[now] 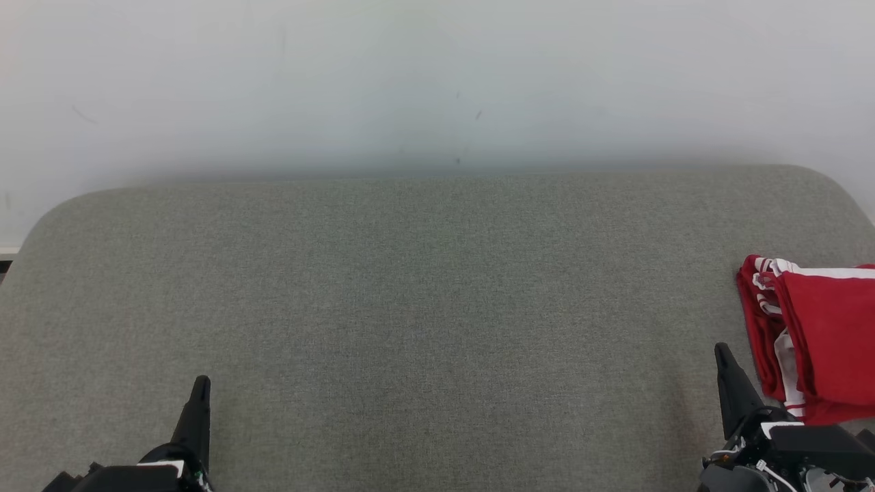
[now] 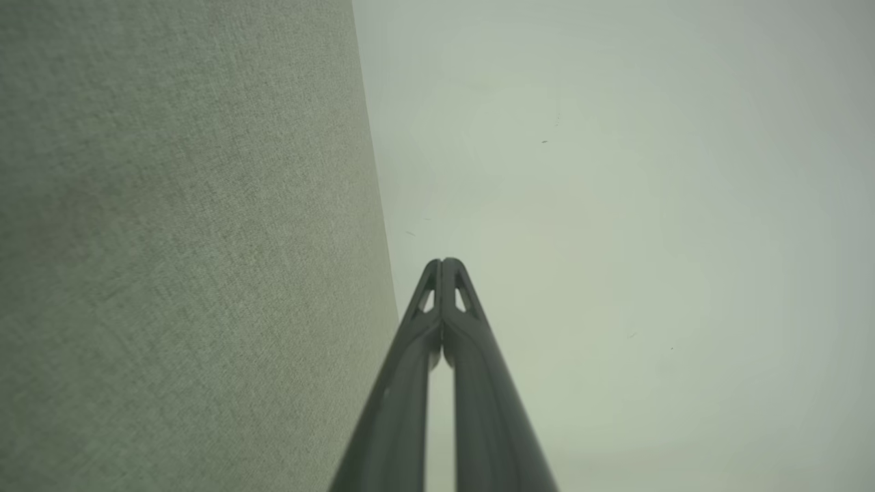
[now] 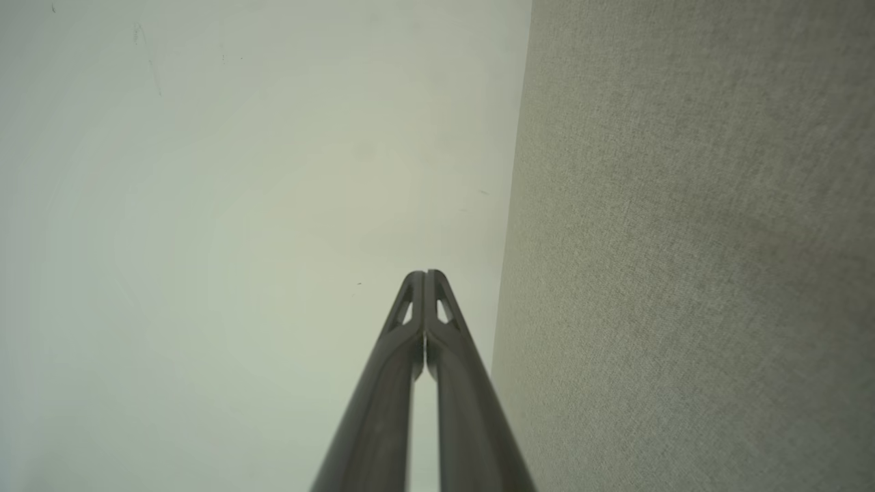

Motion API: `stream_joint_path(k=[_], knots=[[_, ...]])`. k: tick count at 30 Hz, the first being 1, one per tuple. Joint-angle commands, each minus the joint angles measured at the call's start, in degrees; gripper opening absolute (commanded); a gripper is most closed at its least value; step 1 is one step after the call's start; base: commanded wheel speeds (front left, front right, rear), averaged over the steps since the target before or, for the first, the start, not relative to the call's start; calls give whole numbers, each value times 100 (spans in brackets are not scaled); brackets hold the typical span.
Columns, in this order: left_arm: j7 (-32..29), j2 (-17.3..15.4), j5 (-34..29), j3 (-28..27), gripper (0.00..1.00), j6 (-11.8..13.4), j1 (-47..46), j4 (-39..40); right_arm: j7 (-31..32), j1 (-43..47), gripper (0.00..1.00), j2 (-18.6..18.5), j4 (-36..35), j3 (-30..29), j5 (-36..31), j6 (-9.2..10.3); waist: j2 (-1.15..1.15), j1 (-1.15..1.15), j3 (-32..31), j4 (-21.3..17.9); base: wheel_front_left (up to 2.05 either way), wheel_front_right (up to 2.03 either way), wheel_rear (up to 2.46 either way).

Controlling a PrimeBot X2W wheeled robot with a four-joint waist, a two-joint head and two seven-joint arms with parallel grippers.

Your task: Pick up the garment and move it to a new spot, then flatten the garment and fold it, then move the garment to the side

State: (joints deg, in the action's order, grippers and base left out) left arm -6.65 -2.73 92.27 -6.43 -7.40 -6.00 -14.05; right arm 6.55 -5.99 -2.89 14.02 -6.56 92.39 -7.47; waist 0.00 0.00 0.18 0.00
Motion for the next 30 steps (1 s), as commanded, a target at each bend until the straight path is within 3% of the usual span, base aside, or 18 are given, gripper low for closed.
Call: stream_joint_path(k=[1,30], knots=[[4,-29,29,-18,0,-18,-59,-1,11,-49,0,9,-7,-4,7,-4,0,0,0,0,0,0,0],[5,-29,29,-18,0,-18,-59,0,10,-49,0,9,-7,-4,7,-4,0,0,0,0,0,0,0]])
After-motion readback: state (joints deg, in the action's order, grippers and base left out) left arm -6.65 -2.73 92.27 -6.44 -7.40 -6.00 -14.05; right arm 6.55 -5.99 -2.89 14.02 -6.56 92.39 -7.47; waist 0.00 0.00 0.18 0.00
